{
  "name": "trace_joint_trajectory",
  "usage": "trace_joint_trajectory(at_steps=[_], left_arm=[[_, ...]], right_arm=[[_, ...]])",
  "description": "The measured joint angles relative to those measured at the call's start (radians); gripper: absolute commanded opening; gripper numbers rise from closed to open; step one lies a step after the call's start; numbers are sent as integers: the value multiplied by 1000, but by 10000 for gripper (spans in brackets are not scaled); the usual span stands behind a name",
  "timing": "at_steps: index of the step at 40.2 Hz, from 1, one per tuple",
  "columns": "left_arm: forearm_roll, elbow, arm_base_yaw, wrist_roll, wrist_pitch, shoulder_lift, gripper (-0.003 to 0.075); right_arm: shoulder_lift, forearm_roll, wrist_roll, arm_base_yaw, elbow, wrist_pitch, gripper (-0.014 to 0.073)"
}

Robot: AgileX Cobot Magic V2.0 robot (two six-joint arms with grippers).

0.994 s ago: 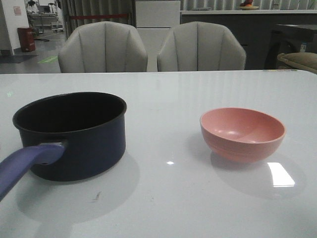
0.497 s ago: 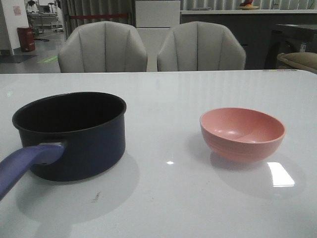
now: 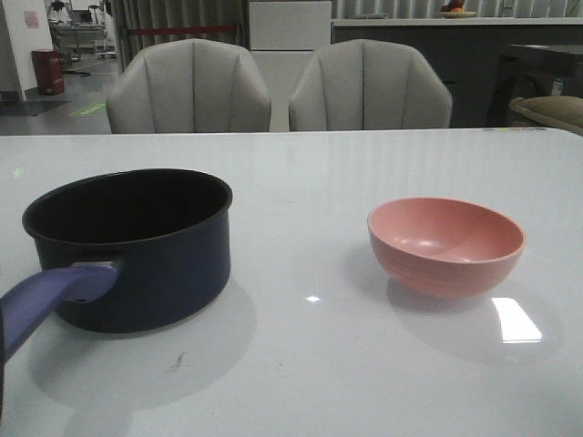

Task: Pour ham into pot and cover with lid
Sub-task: 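Lower the left gripper and grasp the blue knob of the lid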

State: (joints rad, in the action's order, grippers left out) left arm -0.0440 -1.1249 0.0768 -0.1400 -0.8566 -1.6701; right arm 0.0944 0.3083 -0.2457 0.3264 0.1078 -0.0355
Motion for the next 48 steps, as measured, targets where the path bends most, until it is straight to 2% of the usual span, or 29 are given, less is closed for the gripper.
trace_joint_trajectory(at_steps=[12,16,21,27,48], left_arm=[[60,-3,33,0,2,-95,662],[67,-3,34,0,8,-107,577],[67,-6,34,0,13,-115,419],[67,-10,34,0,16,-123,330],[72,-83,34,0,-14,-105,313]], right_arm=[[0,0,0,0,0,0,158],[0,0,0,0,0,0,158],[0,0,0,0,0,0,158],[0,0,0,0,0,0,158],[0,0,0,0,0,0,158]])
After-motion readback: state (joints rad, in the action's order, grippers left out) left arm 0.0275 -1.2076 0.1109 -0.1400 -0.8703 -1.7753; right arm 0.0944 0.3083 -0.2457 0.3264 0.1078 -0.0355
